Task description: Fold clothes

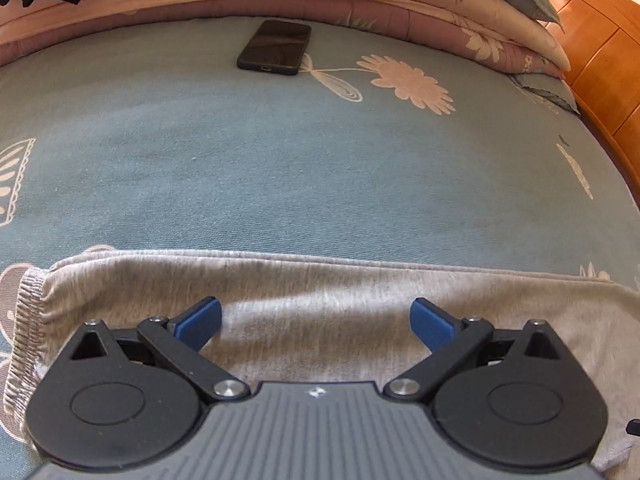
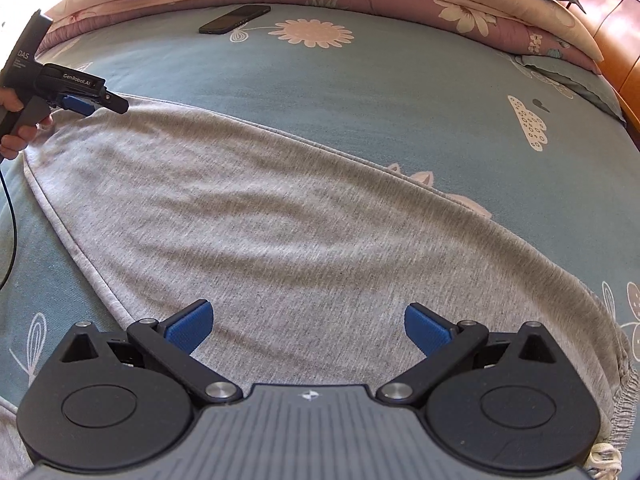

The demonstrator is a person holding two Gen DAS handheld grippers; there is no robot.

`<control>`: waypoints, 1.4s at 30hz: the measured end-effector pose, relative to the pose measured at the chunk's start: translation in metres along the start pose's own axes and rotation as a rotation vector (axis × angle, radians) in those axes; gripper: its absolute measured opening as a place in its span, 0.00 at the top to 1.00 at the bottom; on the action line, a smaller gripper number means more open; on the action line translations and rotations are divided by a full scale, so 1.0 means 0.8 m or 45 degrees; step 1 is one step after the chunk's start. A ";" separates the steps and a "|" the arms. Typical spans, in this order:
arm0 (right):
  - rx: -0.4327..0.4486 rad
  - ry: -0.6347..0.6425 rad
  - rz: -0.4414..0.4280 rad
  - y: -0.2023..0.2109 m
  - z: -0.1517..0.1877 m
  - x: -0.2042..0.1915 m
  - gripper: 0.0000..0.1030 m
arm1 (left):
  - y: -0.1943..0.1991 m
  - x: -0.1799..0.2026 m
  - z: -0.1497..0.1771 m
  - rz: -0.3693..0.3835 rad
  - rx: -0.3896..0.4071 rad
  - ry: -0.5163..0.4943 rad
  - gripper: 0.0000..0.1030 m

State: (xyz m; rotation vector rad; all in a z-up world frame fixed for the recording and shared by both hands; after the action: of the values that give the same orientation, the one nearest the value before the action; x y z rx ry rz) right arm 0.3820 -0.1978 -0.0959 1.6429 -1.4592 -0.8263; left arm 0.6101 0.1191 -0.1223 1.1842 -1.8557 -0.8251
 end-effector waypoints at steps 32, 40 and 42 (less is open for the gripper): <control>0.017 -0.084 0.025 0.011 0.015 0.019 0.00 | -0.010 0.129 0.034 0.148 -0.072 -0.094 0.01; -0.034 -0.245 0.069 0.015 0.040 0.052 0.00 | 0.020 0.207 0.138 0.164 -0.118 -0.351 0.01; -0.036 -0.260 0.078 0.019 0.046 0.057 0.00 | 0.010 0.213 0.165 0.172 -0.207 -0.295 0.01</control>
State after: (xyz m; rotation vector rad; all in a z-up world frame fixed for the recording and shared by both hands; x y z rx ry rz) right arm 0.3486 -0.2484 -0.0998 1.5210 -1.6209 -0.9989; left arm 0.4472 -0.0208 -0.1367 0.8823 -1.9863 -1.0505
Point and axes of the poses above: each gripper's, at about its wrist camera, not at the fingertips, and y roughly against the way its jaws point, x to its right, z to its underside, the point moved 4 cm from there along -y, roughly the way its jaws point, and after that the axes turned 4 degrees about y, right-handed, at the moved point
